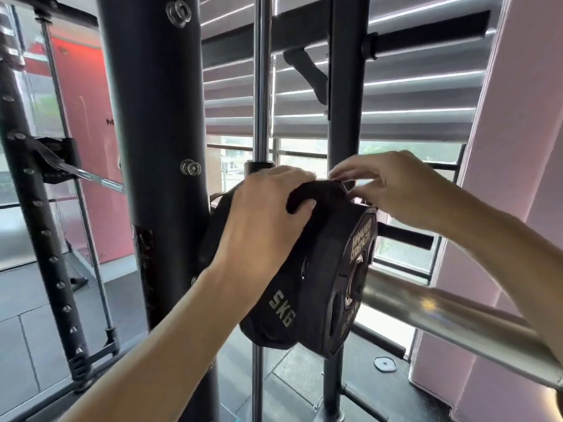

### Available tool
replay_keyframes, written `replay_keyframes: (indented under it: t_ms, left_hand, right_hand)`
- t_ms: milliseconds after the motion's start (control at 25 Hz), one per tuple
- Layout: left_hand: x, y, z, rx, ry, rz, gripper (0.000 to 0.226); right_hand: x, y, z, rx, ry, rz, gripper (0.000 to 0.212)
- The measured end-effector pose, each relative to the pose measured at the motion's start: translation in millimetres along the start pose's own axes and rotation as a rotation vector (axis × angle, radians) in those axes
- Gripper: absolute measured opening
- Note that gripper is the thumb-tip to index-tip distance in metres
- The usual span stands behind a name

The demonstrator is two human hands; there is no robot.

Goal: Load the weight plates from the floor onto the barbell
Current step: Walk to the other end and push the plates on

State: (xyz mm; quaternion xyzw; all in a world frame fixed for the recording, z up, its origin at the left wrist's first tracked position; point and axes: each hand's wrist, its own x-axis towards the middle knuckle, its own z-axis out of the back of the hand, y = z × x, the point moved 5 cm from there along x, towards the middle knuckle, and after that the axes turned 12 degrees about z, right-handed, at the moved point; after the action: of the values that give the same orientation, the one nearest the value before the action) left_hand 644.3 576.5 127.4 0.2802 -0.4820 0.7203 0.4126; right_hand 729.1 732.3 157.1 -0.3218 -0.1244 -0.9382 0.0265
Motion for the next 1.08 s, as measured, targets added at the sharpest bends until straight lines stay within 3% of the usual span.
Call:
replay_keyframes:
  t_ms: [160,360,440,560,680,800,1080]
  left_hand:
    - [15.1,-3.7,-3.8,0.093,0.076,0.059,0.02]
    - [24.8,-11.1,-16.0,0.189,0.198,0.06,0.036]
    - [11.3,-10.9,-10.6,0.242,0.126,0.044,0.03]
    - [-14.2,-22.0,6.3,0.388,-0.12,0.059,0.02]
    - [-30.6,-26.8,20.4,0.542,-0.224,0.173,0.04]
    - [-48.2,-18.5,22.0,0.505,-0.223,0.223,0.041]
    - [-65.1,11.8,-1.3,0.372,0.028,0.319,0.096]
  right_hand:
    - [7.3,-0.4,-7.1,-0.083,0.027,0.007,0.021]
    - [0.4,-12.7,-2.0,-0.043,0.1,-0.023,0.023]
    - [3.7,-14.1,0.5,-0.021,0.132,0.008,0.026]
    - [6.8,-16.4,2.1,-0.047,0.183,0.041,0.031]
    - [12.3,-21.9,-2.3,-0.026,0.243,0.072,0.032]
    - [24.8,-22.4,-5.3,0.006,0.243,0.13,0.039]
    - [46.7,-29.9,-24.5,-0.015,0.329,0.268,0.064]
